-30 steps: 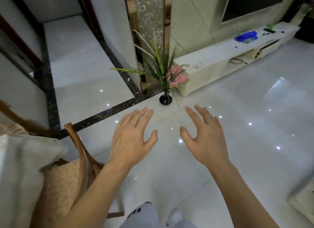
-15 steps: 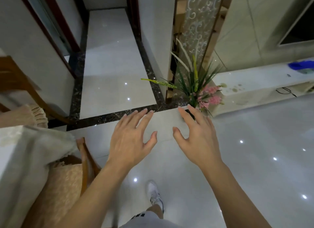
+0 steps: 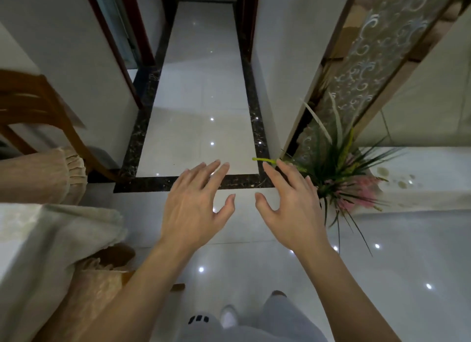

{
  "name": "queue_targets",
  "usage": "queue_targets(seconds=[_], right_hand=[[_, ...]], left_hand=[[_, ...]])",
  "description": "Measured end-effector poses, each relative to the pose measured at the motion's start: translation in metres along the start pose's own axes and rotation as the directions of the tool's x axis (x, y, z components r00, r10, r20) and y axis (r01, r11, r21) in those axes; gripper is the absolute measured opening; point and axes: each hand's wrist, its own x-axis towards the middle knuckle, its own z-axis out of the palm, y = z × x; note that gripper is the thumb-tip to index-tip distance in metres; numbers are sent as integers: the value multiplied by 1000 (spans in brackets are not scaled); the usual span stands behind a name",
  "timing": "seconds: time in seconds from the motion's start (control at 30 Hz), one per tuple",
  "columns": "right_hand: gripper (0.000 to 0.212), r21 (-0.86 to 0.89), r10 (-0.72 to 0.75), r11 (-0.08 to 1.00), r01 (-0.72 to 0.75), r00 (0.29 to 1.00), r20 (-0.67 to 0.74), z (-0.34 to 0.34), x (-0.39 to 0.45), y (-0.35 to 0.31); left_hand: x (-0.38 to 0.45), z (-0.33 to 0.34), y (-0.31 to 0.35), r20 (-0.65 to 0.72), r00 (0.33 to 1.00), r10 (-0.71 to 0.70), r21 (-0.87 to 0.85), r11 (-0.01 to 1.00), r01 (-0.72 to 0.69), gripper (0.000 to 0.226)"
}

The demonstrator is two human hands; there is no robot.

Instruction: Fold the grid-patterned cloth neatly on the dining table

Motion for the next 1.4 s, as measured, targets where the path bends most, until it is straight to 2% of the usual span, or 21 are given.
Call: queue_targets(seconds=[0.37, 0.63, 0.8, 1.03, 1.2, 1.4], right_hand=[[63, 119, -176, 979, 165, 981, 85, 53, 158, -14], [61, 242, -358, 920, 309, 913, 193, 88, 307, -42], [61, 279, -538, 839, 467, 786, 303, 118, 378, -70], [61, 380, -727, 686, 621, 564, 391, 166, 411, -139], [60, 450, -816, 571, 687, 414, 403, 203, 408, -197], [61, 497, -879, 444, 746, 257, 401, 251, 396, -286]], left_hand=[[86, 20, -74, -27, 979, -202, 88, 975, 203, 60], [170, 22, -121, -67, 897, -438, 171, 880, 442, 63], [206, 19, -150, -143, 788, -599, 188, 765, 616, 63], [191, 8, -185, -202, 613, -764, 224, 573, 788, 64], [164, -2, -217, -296, 475, -829, 179, 441, 880, 63], [124, -21, -279, -374, 354, -857, 116, 335, 935, 61]])
